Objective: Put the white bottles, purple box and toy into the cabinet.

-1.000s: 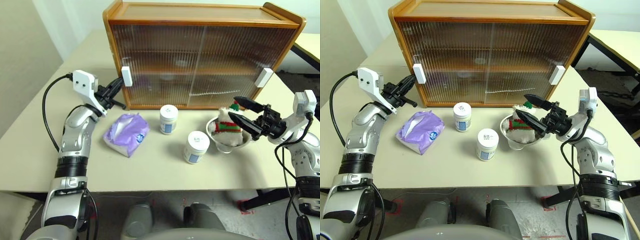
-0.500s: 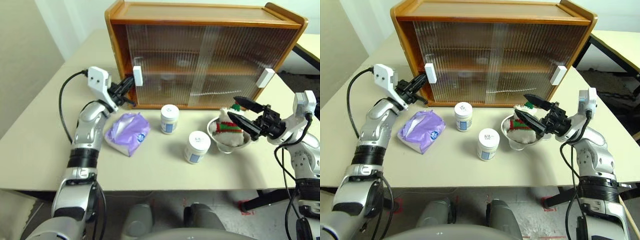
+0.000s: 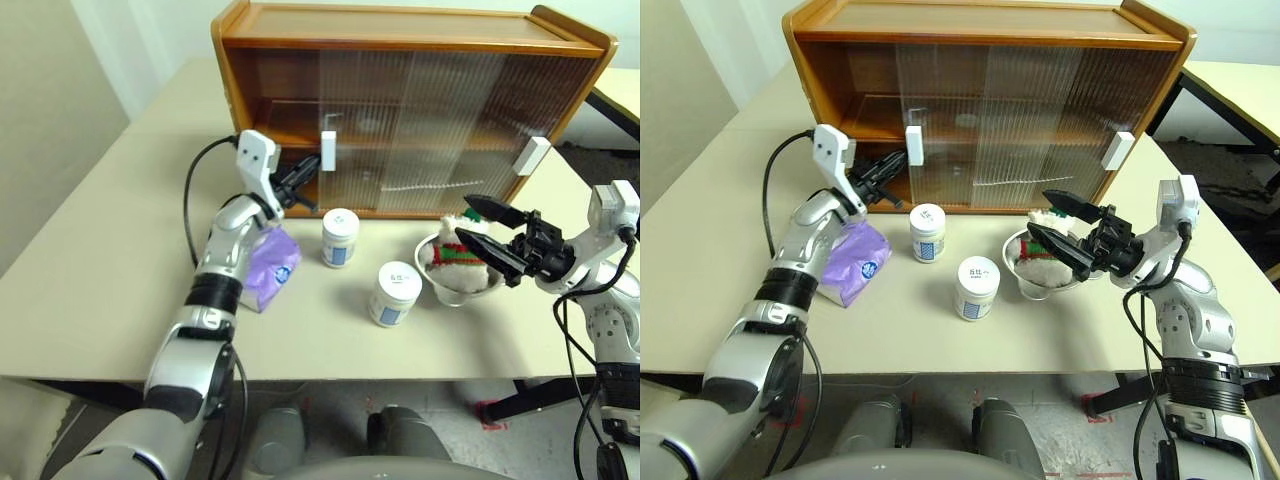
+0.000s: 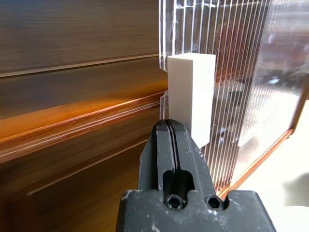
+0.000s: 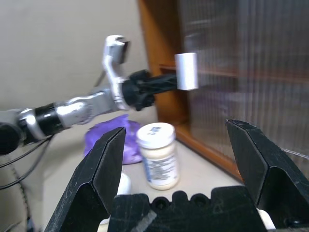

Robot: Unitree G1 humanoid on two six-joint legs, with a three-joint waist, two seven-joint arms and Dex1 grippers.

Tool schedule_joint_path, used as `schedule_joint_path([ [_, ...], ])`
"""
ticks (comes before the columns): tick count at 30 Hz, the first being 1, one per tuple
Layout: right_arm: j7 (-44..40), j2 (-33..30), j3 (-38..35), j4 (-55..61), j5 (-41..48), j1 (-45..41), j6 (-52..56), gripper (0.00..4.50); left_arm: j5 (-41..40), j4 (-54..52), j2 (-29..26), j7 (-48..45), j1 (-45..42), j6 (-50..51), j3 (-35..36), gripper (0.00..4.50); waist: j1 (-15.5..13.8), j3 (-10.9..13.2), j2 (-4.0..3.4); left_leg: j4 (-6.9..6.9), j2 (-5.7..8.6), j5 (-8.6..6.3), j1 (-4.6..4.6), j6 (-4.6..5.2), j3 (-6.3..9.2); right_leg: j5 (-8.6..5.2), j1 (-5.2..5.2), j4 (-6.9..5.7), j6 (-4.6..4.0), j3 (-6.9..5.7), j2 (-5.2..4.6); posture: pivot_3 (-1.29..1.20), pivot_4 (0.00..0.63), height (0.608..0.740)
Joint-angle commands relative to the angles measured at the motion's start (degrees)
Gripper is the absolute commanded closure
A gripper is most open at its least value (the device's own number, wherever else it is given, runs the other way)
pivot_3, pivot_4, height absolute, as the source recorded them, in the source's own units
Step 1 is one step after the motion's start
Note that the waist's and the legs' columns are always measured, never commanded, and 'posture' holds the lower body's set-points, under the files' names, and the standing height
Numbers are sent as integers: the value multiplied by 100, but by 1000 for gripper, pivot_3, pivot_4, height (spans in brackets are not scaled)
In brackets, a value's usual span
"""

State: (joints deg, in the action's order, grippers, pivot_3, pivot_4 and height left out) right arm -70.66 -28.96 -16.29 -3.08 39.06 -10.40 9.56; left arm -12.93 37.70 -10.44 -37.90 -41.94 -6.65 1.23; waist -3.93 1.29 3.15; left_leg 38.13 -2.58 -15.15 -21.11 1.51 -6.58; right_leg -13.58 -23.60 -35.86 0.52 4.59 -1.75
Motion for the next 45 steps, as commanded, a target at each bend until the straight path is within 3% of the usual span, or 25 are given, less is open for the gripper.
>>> schedule_joint_path([
  [1,-30,-61,12,222,132,67,95,0,174,390,142,-165,-215,-225,-149,4452,16,0,0,3,1,0,-9,1,1,2,-6,0,1,0,0,49,0,740],
  [10,138,-33,-24,664,277,256,142,0,357,1145,702,-420,-632,-529,-357,4452,164,0,-1,8,35,1,-24,2,62,-3,-5,1,8,-19,-1,8,0,740],
  [18,196,-37,61,786,239,346,120,0,330,1068,782,-429,-655,-628,-245,4452,297,1,-2,10,62,22,-29,39,112,-10,5,0,21,-37,-17,6,0,740],
  [22,227,6,108,759,246,226,121,0,126,27,500,-467,-249,-257,-140,4452,319,2,-4,10,65,23,-30,40,113,-8,6,0,23,-36,-22,23,0,740],
  [29,21,-13,266,380,191,-101,83,0,-548,-2824,-675,-305,824,1638,322,4452,456,6,-15,6,24,23,-14,40,118,-1,8,-21,6,-37,-12,86,0,740],
  [33,-144,-37,365,118,136,-313,68,0,-995,-3948,-1528,-238,1430,3017,705,3466,430,9,-20,12,24,25,-5,42,119,-8,18,-25,16,-41,-15,116,0,740],
  [38,-285,-57,445,-143,68,-463,84,0,-2081,-4866,-2340,-87,2281,4988,1586,1498,380,12,-25,12,20,25,-2,41,118,-13,19,-26,15,-56,-26,129,0,740],
  [42,-373,-60,443,-305,25,-525,0,0,-2461,-5087,-2846,42,2818,5909,2051,19,294,16,-29,10,6,23,1,37,121,-23,17,-33,-2,-87,-31,150,0,740],
  [45,-425,-37,441,-430,-36,-608,-110,0,-2440,-4762,-3077,188,3022,6385,2127,19,250,20,-35,8,2,7,3,4,124,-31,16,-42,-16,-98,-30,150,0,740],
])
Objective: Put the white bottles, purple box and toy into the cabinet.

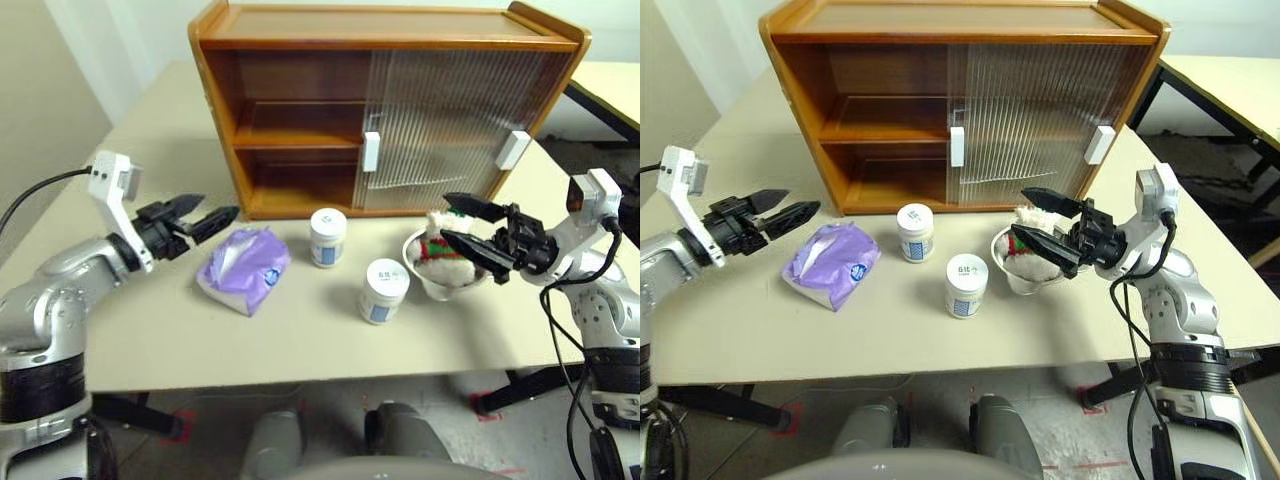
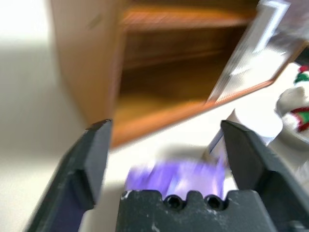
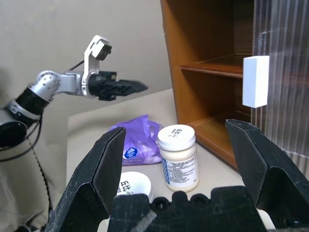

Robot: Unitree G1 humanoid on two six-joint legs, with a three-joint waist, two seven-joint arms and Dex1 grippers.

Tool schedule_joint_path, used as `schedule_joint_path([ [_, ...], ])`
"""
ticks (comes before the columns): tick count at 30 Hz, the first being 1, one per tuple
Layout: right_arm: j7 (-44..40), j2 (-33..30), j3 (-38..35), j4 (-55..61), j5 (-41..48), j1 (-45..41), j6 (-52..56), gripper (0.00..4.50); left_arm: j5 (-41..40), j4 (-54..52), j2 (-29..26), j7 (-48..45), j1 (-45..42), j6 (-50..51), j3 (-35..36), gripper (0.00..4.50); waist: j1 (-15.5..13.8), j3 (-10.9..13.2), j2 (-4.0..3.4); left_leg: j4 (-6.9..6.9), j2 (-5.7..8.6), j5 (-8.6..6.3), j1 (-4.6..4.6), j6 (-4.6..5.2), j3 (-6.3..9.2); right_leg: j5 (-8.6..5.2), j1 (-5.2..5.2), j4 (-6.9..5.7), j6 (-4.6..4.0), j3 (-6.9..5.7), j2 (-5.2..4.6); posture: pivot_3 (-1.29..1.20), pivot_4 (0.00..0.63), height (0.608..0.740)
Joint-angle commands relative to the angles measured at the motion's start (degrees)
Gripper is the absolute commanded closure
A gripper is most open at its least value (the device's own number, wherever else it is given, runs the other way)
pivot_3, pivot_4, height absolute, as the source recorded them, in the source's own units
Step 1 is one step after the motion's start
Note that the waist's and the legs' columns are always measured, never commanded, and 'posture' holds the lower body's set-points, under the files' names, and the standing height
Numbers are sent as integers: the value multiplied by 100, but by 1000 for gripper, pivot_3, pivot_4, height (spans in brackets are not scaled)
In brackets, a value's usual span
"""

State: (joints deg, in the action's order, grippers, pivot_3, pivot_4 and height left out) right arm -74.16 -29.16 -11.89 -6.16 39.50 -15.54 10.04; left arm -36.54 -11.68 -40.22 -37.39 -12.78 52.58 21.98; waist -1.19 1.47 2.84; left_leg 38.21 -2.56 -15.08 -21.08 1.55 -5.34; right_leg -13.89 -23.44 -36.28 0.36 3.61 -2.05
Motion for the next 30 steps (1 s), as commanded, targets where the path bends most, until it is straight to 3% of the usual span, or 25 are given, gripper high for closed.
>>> schedule_joint_path([
  [1,-80,-3,2,-150,-95,-123,-192,0,-116,310,-106,156,107,597,68,19,-55,4,-6,0,0,0,0,-1,2,-5,0,-5,-3,-5,-1,152,0,740],
  [5,-66,51,16,-211,-153,-174,-292,0,-231,688,-183,-23,39,1029,-98,19,-144,7,-10,0,-2,0,3,-3,2,-9,-2,-15,-10,-10,0,152,0,740],
  [8,-48,115,60,-129,-190,-9,-349,0,-226,1121,-143,-324,-127,1296,-648,19,-162,7,-12,0,-3,-1,3,-8,4,-12,-2,-16,-14,-15,0,141,0,740],
  [18,276,225,80,380,-244,384,-353,0,-71,2010,274,-456,-476,1222,-1179,19,-99,6,-15,-3,-4,-6,-11,-20,3,-11,-18,-19,-36,-10,0,93,0,740],
  [20,336,225,85,449,-245,421,-344,0,-96,2049,241,-513,-466,1262,-1187,557,-98,6,-15,-3,-4,-6,-10,-20,3,-12,-18,-21,-37,-11,0,91,0,740],
  [27,285,162,41,283,-256,345,-415,0,-522,1828,311,-493,-418,1519,-643,3410,-57,6,-13,-1,-4,-6,-10,-20,4,-14,-18,-21,-34,-11,-1,100,0,740],
  [30,246,151,53,205,-275,295,-438,0,-767,1663,428,-384,-385,1672,-283,4286,-29,6,-13,-1,-4,-6,-10,-20,5,-13,-18,-22,-35,-11,0,110,0,740],
])
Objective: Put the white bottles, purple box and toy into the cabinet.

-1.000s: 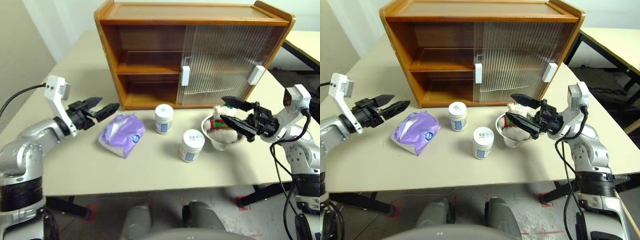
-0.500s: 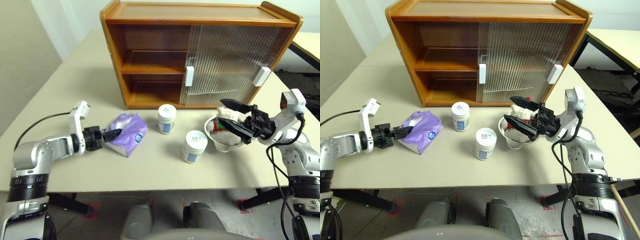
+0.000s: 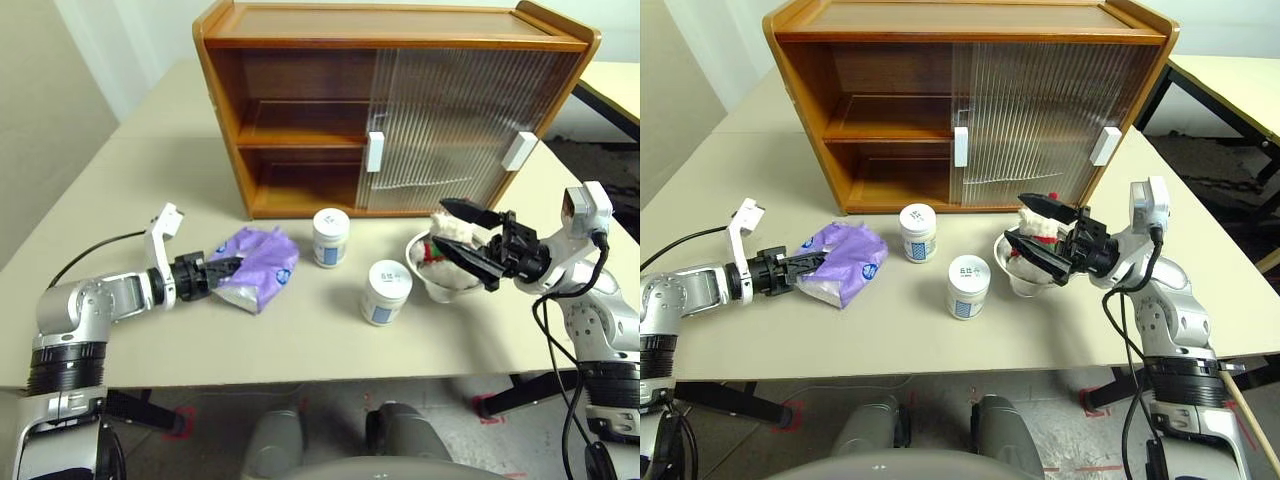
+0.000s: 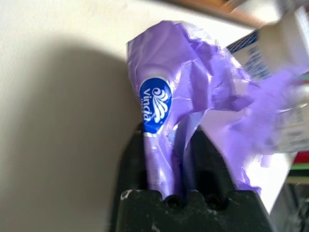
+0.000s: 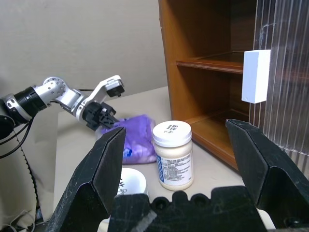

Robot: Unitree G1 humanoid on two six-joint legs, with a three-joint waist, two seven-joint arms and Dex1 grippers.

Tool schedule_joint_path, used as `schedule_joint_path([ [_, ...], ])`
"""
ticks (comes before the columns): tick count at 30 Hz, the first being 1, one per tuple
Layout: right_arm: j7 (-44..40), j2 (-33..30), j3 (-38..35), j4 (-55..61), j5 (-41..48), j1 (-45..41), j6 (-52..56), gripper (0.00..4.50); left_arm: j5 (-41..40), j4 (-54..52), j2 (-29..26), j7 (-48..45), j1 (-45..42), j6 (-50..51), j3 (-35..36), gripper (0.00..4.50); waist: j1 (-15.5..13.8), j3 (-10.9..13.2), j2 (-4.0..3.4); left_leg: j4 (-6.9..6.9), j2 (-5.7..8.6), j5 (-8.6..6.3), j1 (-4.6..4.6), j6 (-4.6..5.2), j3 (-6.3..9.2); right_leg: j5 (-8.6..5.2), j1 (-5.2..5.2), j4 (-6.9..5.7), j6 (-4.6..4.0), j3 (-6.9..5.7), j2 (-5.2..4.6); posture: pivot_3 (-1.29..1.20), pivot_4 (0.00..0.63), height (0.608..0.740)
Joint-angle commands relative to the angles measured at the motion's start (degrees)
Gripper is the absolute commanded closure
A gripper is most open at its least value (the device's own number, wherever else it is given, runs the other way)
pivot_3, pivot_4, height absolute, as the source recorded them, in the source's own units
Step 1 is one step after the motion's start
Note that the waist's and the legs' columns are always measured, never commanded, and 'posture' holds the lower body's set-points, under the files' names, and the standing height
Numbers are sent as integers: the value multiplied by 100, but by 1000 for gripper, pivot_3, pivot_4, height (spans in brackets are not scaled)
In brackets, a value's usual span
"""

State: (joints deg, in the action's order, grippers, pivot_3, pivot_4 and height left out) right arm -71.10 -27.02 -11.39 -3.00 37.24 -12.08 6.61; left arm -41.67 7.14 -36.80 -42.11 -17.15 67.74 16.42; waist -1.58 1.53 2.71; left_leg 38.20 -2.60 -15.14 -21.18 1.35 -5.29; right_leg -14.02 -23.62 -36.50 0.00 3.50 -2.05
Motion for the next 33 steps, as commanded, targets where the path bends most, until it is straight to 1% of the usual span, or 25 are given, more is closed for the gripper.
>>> schedule_joint_path([
  [1,-68,-62,10,-128,-52,-74,-96,0,-378,-299,166,173,34,240,451,4290,21,0,0,0,0,0,0,0,1,0,0,0,0,0,0,114,0,740],
  [3,-91,-60,30,-164,-55,-131,-93,0,-695,-497,399,429,-67,375,919,4290,40,0,1,0,0,0,-1,0,2,0,0,0,1,0,-1,122,0,740],
  [7,-169,-53,52,-220,-46,-190,-82,0,-1144,-886,881,1058,-338,470,1484,4290,41,1,2,2,1,0,0,0,5,1,3,-4,2,0,-1,132,0,740],
  [12,-189,-6,78,-270,-64,-272,-123,0,-1459,-1490,1592,1990,-752,480,1583,4290,22,0,4,7,8,0,2,0,8,8,10,-10,10,5,-2,133,0,740],
  [16,-152,10,47,-144,6,-126,-83,0,-1762,-1814,2267,3070,-1368,285,1752,4290,10,0,9,13,12,0,1,0,13,11,13,-9,12,6,-1,135,0,740],
  [19,-138,22,27,-80,19,-13,-106,0,-1721,-1835,2431,3610,-1592,190,1716,4290,-15,-1,9,15,19,0,2,0,19,13,17,-9,16,11,2,126,0,740],
  [23,110,246,-100,-23,11,41,-416,0,-1054,-1741,2410,4130,-1763,-287,1258,4290,44,0,9,12,39,1,6,-1,21,13,19,-13,17,20,6,126,0,740],
  [26,318,476,-151,142,45,206,-582,0,-943,-1665,2688,4363,-1837,-636,1138,4290,33,0,10,13,60,1,4,-1,36,12,18,-15,19,19,7,116,0,740],
  [29,339,574,-12,271,-24,420,-617,0,-826,-1588,3023,4591,-1975,-1021,1048,4290,-13,-2,12,14,68,2,-2,-2,51,13,20,-15,25,17,2,110,0,740],
  [33,391,639,142,380,-85,488,-617,0,-753,-1320,3205,4730,-2237,-1400,1012,4290,-44,-2,12,17,79,2,-5,-1,53,15,21,-11,28,18,-2,105,0,740],
])
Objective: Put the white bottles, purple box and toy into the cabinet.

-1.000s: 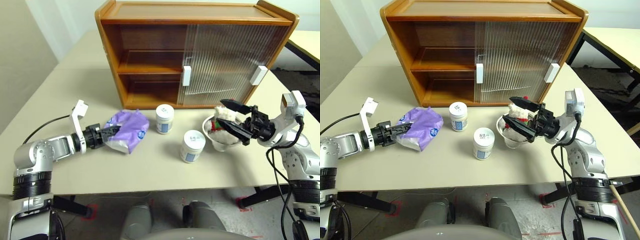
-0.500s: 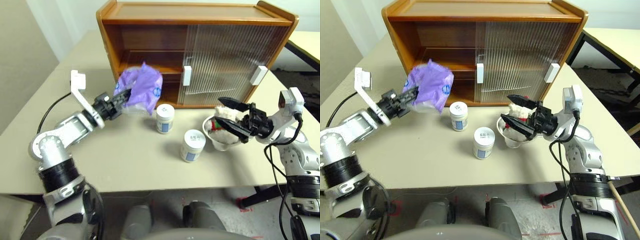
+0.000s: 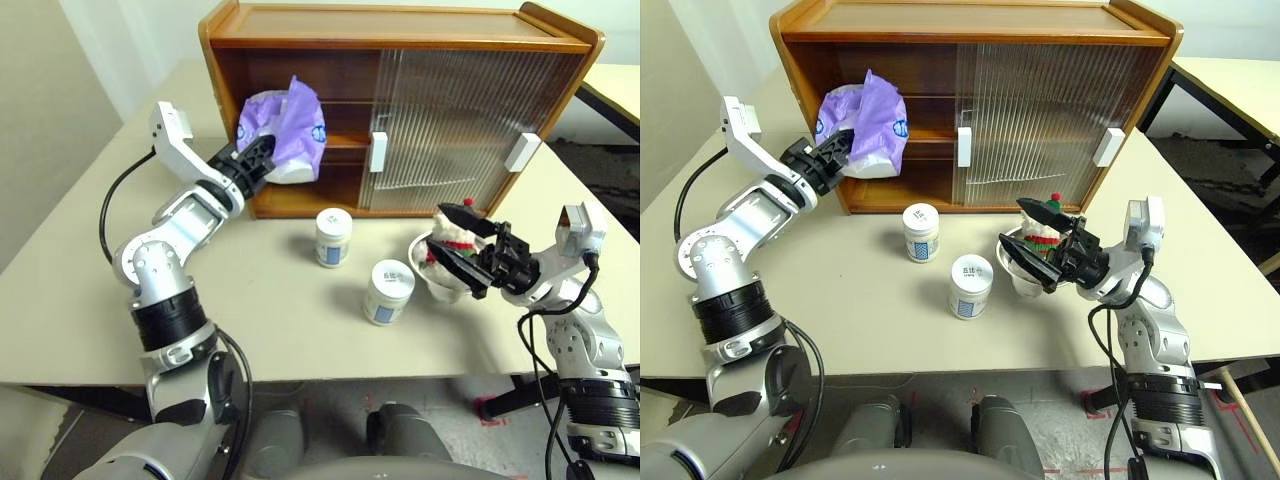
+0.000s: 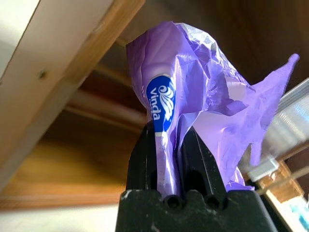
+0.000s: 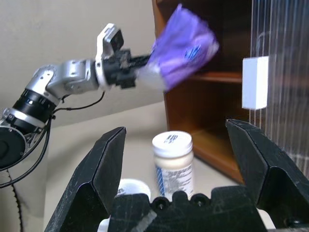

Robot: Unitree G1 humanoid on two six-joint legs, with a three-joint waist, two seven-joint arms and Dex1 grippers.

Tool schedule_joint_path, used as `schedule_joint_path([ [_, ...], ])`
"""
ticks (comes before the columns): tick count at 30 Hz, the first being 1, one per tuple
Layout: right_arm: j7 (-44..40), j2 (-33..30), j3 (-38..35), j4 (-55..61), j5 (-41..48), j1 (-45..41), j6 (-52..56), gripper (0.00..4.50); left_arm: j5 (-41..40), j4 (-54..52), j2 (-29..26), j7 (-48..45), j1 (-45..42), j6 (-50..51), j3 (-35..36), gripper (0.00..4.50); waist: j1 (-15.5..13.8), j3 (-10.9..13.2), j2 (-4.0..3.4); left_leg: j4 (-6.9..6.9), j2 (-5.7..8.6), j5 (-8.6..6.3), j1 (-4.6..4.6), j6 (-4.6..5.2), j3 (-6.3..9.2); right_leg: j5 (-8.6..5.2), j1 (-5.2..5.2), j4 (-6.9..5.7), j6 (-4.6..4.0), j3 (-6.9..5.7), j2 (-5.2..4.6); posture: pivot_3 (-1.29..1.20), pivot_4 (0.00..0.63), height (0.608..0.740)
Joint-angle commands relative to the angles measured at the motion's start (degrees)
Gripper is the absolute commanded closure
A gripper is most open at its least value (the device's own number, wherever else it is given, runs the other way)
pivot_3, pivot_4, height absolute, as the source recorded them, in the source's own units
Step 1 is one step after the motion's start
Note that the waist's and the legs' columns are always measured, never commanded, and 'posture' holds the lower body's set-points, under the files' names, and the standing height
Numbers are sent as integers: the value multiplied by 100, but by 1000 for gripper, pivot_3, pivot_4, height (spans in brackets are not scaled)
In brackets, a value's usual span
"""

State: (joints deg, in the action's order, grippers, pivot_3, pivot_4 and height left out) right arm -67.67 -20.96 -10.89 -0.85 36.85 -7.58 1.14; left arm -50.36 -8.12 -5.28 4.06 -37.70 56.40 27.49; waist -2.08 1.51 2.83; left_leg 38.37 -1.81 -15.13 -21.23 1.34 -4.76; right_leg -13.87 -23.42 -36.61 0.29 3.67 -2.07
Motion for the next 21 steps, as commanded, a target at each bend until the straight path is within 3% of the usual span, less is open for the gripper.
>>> schedule_joint_path([
  [1,86,53,129,197,-52,24,-65,0,172,356,85,146,-320,-381,-127,4290,8,0,0,0,0,0,1,0,0,0,0,2,0,1,2,101,0,740],
  [15,406,-10,327,578,-106,118,26,0,717,2272,-80,-185,-1366,-1379,-337,4290,100,1,1,27,4,1,-13,2,19,-13,5,6,21,-8,10,54,0,740],
  [16,417,-19,326,587,-102,123,29,0,718,2303,-77,-196,-1381,-1405,-331,3545,110,0,1,27,4,1,-14,2,19,-12,5,7,20,-8,9,53,0,740],
  [21,433,-72,380,619,-110,159,57,0,595,2211,-26,-218,-1385,-1441,-269,1711,141,1,0,26,2,1,-12,2,21,-13,5,6,21,-8,11,62,0,740],
])
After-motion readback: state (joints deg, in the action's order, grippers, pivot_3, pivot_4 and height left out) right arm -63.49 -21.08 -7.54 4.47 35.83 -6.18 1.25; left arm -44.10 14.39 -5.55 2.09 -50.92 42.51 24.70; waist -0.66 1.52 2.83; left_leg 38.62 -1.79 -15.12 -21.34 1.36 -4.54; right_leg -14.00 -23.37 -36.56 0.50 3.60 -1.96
